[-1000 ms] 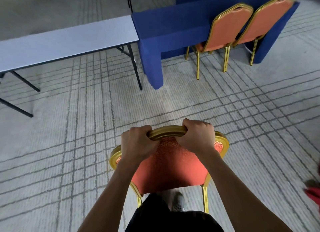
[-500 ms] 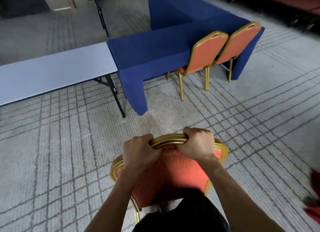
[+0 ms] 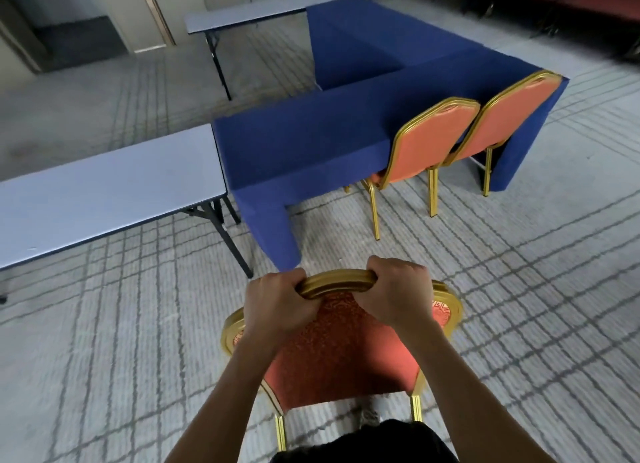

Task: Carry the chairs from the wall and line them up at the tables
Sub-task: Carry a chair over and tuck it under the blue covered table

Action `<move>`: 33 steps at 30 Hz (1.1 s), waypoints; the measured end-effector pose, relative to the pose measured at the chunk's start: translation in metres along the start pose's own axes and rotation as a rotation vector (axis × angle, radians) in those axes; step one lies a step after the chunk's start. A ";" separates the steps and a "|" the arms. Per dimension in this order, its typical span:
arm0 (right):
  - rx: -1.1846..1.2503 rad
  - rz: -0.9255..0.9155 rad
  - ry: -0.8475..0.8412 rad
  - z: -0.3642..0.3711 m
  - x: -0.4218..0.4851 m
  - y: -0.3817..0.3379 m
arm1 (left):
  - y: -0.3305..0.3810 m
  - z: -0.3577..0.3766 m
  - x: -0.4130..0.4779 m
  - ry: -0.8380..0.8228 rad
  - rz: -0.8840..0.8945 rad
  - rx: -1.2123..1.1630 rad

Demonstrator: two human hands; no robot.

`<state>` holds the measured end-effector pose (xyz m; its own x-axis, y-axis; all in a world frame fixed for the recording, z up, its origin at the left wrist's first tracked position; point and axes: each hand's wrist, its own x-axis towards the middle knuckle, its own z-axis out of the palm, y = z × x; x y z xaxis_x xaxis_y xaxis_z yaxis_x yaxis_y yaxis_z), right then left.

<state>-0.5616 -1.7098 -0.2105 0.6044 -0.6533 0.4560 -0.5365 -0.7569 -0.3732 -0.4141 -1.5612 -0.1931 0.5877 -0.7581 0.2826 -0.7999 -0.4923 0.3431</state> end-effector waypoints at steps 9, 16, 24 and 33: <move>-0.015 -0.012 -0.043 0.037 0.131 0.060 | 0.017 0.036 0.135 -0.036 -0.107 0.041; 0.009 -0.068 -0.029 0.100 0.246 0.088 | -0.007 0.073 0.253 -0.084 -0.179 0.038; 0.010 -0.103 -0.042 0.178 0.369 0.112 | -0.047 0.118 0.388 -0.117 -0.214 0.002; 0.058 -0.102 -0.003 0.223 0.475 0.137 | -0.068 0.147 0.499 -0.095 -0.182 0.021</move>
<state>-0.2164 -2.1286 -0.2255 0.6559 -0.5726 0.4919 -0.4373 -0.8194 -0.3706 -0.0843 -1.9688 -0.2071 0.7095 -0.6924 0.1311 -0.6846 -0.6330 0.3615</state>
